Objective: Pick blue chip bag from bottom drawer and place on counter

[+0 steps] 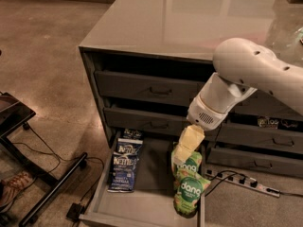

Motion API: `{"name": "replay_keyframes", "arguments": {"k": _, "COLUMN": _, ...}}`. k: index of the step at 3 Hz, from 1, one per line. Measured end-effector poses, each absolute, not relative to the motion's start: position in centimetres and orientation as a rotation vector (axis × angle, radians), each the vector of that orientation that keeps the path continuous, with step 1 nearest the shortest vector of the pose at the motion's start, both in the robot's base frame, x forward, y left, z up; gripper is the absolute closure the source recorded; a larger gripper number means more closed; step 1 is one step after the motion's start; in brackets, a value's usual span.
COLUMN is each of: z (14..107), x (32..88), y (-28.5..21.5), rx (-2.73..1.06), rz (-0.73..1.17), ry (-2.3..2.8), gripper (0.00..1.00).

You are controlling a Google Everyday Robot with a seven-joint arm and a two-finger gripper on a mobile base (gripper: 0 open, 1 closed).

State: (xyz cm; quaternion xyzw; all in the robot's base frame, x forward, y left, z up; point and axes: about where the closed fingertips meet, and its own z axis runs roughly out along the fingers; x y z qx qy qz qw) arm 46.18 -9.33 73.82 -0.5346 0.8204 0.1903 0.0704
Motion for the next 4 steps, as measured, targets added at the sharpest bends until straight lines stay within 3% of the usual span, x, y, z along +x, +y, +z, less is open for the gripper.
{"name": "replay_keyframes", "arguments": {"k": 2, "z": 65.9, "x": 44.9, "y": -5.3, "rx": -1.453, "rz": 0.840, "ry": 2.489, "gripper": 0.00}}
{"name": "replay_keyframes", "arguments": {"k": 4, "z": 62.1, "x": 46.0, "y": -1.9, "rx": -1.343, "rz": 0.837, "ry": 2.452, "gripper": 0.00}}
